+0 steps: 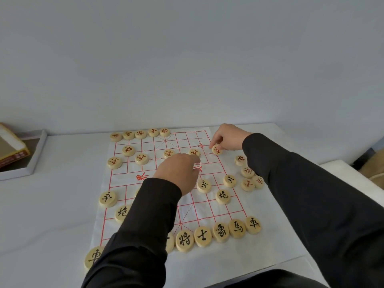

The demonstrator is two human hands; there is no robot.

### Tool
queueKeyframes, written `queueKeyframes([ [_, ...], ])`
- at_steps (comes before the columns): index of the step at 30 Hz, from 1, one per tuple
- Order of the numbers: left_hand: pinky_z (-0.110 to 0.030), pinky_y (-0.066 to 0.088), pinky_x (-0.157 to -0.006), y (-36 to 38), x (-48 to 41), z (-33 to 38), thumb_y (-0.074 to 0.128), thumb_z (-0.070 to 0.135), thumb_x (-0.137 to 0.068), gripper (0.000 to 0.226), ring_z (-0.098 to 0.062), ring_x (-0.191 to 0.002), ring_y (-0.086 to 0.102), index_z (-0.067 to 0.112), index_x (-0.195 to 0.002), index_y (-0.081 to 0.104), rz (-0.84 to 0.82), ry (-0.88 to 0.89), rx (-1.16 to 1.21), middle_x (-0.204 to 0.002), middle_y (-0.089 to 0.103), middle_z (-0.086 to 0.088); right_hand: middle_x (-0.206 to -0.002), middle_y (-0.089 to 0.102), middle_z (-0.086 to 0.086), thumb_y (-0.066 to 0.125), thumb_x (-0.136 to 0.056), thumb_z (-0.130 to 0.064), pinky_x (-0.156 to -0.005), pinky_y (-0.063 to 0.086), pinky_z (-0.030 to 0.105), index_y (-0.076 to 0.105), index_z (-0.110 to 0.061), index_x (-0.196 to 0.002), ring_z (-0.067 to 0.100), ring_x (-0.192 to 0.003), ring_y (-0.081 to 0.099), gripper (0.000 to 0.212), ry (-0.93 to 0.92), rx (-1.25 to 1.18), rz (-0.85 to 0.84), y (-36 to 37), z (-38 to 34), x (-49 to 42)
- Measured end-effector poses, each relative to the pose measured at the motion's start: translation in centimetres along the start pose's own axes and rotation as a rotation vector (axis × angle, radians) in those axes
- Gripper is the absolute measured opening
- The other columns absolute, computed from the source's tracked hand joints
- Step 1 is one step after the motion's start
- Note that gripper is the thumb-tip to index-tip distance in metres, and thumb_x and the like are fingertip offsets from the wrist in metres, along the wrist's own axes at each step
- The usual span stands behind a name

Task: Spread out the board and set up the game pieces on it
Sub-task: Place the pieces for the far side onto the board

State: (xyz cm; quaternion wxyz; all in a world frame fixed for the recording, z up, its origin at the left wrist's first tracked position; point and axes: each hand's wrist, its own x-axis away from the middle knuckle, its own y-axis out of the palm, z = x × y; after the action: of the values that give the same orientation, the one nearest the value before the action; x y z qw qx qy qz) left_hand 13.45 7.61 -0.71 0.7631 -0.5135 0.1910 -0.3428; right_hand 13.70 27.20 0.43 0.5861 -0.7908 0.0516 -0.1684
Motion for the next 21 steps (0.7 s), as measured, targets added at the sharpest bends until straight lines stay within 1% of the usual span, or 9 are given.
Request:
queueKeyframes([
  [2,-0.027,0.04,-0.097,0.0,-0.1,0.0,0.041,0.027,-0.098,0.039,-0.017,-0.12,0.049,0.026,-0.137,0.042,0.0,0.0,0.006,-0.135,0.051,0.001,-0.125,0.061,0.007,0.055,-0.09,0.0,-0.087,0.044,0.024,0.071,-0.013,-0.109,0.021,-0.11,0.057,0.028,-0.004,0.049,-0.033,0.1,-0.1,-0.5],
  [7,-0.028,0.04,-0.098,0.0,-0.4,-0.3,0.041,0.027,-0.098,0.039,-0.017,-0.12,0.05,0.026,-0.137,0.042,-0.015,-0.013,0.012,-0.135,0.051,0.0,-0.123,0.062,0.007,0.055,-0.09,0.0,-0.087,0.045,0.025,0.072,-0.014,-0.108,0.021,-0.109,0.057,0.029,-0.018,0.085,-0.055,0.2,-0.4,-1.4],
  [10,-0.028,0.041,-0.097,0.0,-0.4,-0.4,0.041,0.027,-0.098,0.039,-0.017,-0.118,0.051,0.026,-0.137,0.042,-0.018,-0.013,0.018,-0.133,0.052,0.0,-0.125,0.061,0.006,0.054,-0.09,0.0,-0.091,0.046,0.027,0.071,-0.014,-0.109,0.022,-0.112,0.056,0.029,-0.016,0.1,-0.065,0.3,-0.3,-1.7],
  [12,-0.027,0.041,-0.096,0.0,-0.3,-0.4,0.041,0.027,-0.098,0.039,-0.017,-0.118,0.051,0.026,-0.137,0.042,-0.018,-0.014,0.02,-0.133,0.052,0.0,-0.121,0.062,0.006,0.056,-0.089,-0.001,-0.089,0.047,0.027,0.071,-0.014,-0.108,0.02,-0.108,0.057,0.027,-0.02,0.097,-0.068,0.0,-0.2,-1.8],
  [15,-0.028,0.042,-0.096,0.0,-0.5,-0.3,0.041,0.026,-0.098,0.039,-0.017,-0.117,0.051,0.026,-0.137,0.042,-0.027,-0.021,0.023,-0.133,0.052,0.0,-0.108,0.065,0.004,0.059,-0.088,-0.001,-0.077,0.048,0.023,0.073,-0.014,-0.103,0.015,-0.09,0.058,0.024,-0.037,0.03,-0.066,-0.6,-0.1,-2.0],
  [17,-0.028,0.042,-0.096,0.0,-0.5,-0.2,0.042,0.026,-0.098,0.039,-0.018,-0.117,0.051,0.026,-0.137,0.042,-0.034,-0.026,0.025,-0.133,0.052,0.0,-0.103,0.064,0.003,0.059,-0.088,-0.001,-0.076,0.049,0.025,0.073,-0.015,-0.101,0.013,-0.082,0.057,0.024,-0.031,0.01,-0.092,-0.7,-0.2,-2.0],
  [19,-0.028,0.042,-0.096,0.1,-0.5,-0.2,0.042,0.026,-0.098,0.039,-0.018,-0.118,0.051,0.026,-0.137,0.042,-0.039,-0.029,0.026,-0.133,0.052,0.0,-0.101,0.062,0.0,0.059,-0.088,-0.001,-0.077,0.047,0.025,0.073,-0.015,-0.101,0.013,-0.085,0.057,0.024,-0.018,0.032,-0.119,-0.3,-0.3,-2.1],
  [21,-0.028,0.042,-0.096,0.1,-0.5,-0.2,0.042,0.026,-0.098,0.039,-0.018,-0.118,0.051,0.026,-0.137,0.042,-0.037,-0.028,0.026,-0.133,0.052,0.0,-0.106,0.062,0.001,0.057,-0.088,0.0,-0.077,0.042,0.024,0.073,-0.014,-0.103,0.013,-0.091,0.053,0.025,-0.016,0.05,-0.121,0.1,-0.3,-2.1],
])
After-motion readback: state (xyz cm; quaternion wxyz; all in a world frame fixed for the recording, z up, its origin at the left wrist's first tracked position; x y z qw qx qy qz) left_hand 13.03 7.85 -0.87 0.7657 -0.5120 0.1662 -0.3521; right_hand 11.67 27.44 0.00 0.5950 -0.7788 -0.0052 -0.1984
